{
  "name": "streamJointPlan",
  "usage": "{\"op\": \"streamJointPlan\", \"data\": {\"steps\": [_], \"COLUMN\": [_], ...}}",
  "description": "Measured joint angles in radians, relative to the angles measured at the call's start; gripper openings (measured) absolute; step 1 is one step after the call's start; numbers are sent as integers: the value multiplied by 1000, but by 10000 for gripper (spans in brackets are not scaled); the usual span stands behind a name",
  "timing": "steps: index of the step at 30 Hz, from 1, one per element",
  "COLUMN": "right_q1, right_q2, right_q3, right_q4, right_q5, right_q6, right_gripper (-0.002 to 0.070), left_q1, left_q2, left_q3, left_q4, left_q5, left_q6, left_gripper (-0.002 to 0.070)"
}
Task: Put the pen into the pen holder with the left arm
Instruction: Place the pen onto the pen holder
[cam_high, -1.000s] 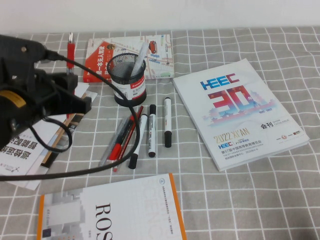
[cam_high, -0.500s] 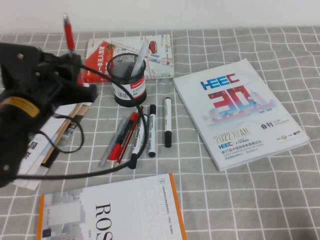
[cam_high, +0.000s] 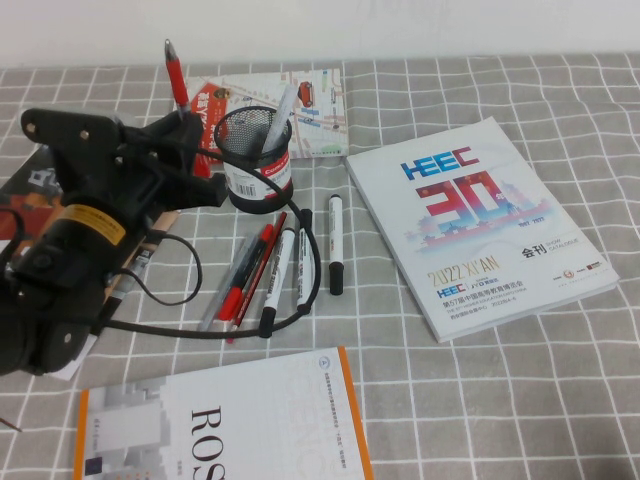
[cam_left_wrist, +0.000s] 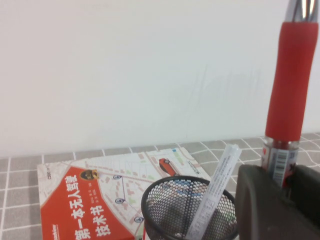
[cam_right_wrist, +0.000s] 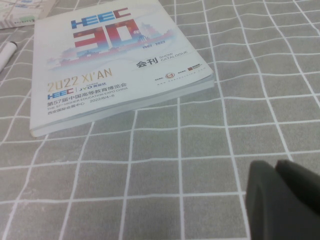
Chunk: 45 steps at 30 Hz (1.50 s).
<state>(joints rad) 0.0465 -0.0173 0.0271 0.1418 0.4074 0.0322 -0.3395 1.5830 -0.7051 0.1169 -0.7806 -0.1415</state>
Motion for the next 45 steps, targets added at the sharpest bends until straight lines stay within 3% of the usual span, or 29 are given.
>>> {"op": "streamJointPlan", "data": {"steps": [22, 36, 45], "right_q1": [0, 0, 0], "right_q2": [0, 0, 0], "right_q3": [0, 0, 0], "right_q4": [0, 0, 0], "right_q5": [0, 0, 0], "right_q6": [0, 0, 0], "right_gripper": [-15, -15, -15], "left_q1": [0, 0, 0], "left_q2": [55, 246, 401], "left_q3": [-31, -334, -540], "left_q4": [5, 59, 90], "left_q5": [-4, 54, 182], "left_q6": [0, -49, -72], "left_gripper": [71, 71, 71]}}
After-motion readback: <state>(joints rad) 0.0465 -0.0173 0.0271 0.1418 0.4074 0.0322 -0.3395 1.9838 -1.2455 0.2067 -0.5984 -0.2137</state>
